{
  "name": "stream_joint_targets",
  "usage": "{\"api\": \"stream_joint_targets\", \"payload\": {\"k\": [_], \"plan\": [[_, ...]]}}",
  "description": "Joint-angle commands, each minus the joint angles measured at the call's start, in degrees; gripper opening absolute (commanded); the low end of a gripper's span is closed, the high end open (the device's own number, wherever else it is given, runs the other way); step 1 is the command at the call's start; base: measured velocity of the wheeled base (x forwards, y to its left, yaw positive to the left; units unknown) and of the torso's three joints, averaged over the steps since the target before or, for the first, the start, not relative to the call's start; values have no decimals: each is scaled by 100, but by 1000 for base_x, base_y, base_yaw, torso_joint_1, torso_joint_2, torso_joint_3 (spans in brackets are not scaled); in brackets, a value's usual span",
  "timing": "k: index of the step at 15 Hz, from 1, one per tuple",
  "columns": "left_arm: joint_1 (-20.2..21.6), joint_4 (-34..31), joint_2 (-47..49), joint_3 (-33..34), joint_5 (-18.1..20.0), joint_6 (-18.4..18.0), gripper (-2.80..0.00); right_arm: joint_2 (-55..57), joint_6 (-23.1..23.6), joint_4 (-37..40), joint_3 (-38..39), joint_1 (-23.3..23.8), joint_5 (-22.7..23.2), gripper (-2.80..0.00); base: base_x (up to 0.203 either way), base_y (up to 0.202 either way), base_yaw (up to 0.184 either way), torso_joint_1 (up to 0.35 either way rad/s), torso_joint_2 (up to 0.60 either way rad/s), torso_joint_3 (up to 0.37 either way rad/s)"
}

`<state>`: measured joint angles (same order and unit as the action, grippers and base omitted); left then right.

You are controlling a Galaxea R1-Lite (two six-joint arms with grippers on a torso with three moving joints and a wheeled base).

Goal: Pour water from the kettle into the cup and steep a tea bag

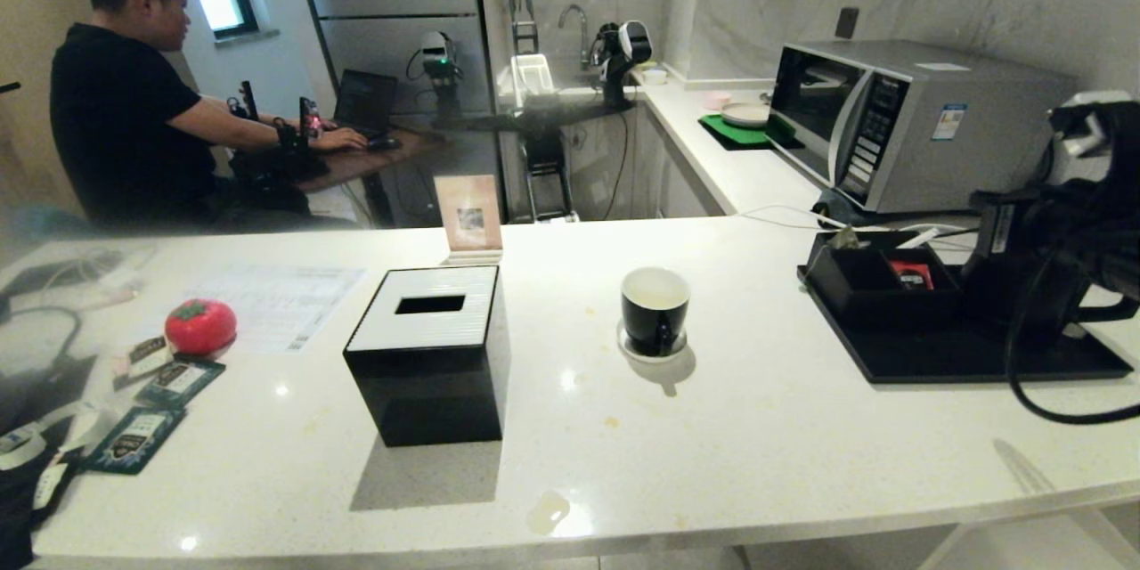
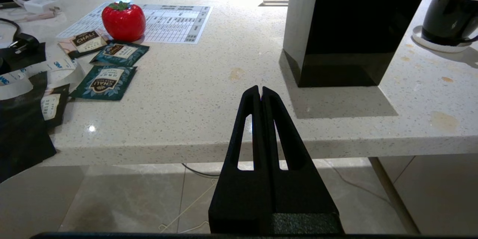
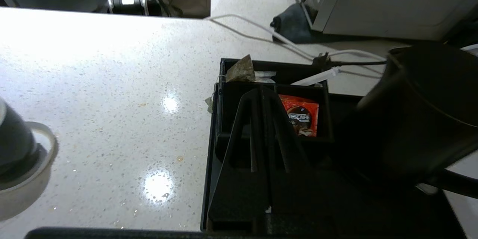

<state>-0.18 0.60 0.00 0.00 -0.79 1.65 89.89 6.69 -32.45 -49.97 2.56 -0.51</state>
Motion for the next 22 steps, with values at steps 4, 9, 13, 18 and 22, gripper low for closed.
{"api": "stream_joint_targets", "payload": {"k": [4, 9, 13, 18, 22], "plan": [[1, 2, 9, 0, 0, 2, -280, 1039, -10, 412, -925, -2, 0, 0, 0, 0, 0, 0, 0, 0], [1, 2, 9, 0, 0, 2, -280, 1416, -31, 1525, -1936, 0, -14, 0, 0, 0, 0, 0, 0, 0], [1, 2, 9, 0, 0, 2, -280, 1879, -41, 1973, -2654, 2, -36, 0, 0, 0, 0, 0, 0, 0], [1, 2, 9, 0, 0, 2, -280, 2476, -214, 2145, -3281, 25, -340, 0, 0, 0, 0, 0, 0, 0], [1, 2, 9, 0, 0, 2, -280, 2946, -784, 2695, -3952, 20, -422, 0, 0, 0, 0, 0, 0, 0]]}}
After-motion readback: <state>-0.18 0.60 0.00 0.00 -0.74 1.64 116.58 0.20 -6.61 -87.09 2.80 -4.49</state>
